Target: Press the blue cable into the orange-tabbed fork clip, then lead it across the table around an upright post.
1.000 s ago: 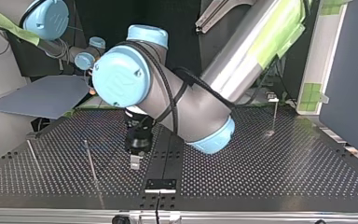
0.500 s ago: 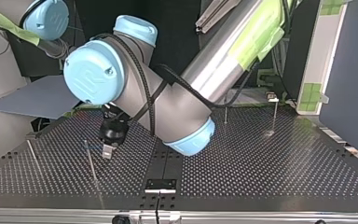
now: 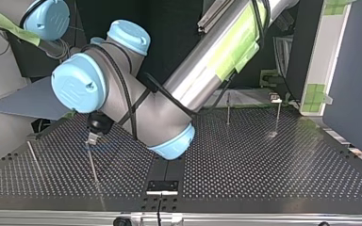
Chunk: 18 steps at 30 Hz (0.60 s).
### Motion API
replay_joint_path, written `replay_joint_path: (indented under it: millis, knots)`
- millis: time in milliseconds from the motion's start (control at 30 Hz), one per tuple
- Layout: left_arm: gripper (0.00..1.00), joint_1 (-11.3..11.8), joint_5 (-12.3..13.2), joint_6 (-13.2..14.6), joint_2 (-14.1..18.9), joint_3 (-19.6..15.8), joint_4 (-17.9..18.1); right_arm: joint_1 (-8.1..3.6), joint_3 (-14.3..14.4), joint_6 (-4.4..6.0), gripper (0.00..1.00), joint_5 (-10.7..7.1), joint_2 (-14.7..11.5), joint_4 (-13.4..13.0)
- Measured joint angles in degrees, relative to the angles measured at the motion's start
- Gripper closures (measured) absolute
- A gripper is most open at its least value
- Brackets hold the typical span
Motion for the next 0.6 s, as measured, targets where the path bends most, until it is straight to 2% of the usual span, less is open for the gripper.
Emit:
replay_joint_path:
  millis: [100,233,600]
  knots:
    - [0.02,0.23,1.13,-0.12,-0.07,0.27,-1.89,0.00,0.02,-0.05,1.00,0.00,0.00,0.05]
    - [0.02,0.45,1.27,-0.38,-0.09,0.29,-3.46,0.00,0.00,-0.08,1.00,-0.01,0.00,0.13]
    - [0.02,1.09,0.50,-0.65,-0.10,-0.52,-1.97,0.00,-0.01,-0.24,1.00,-0.01,0.00,0.24]
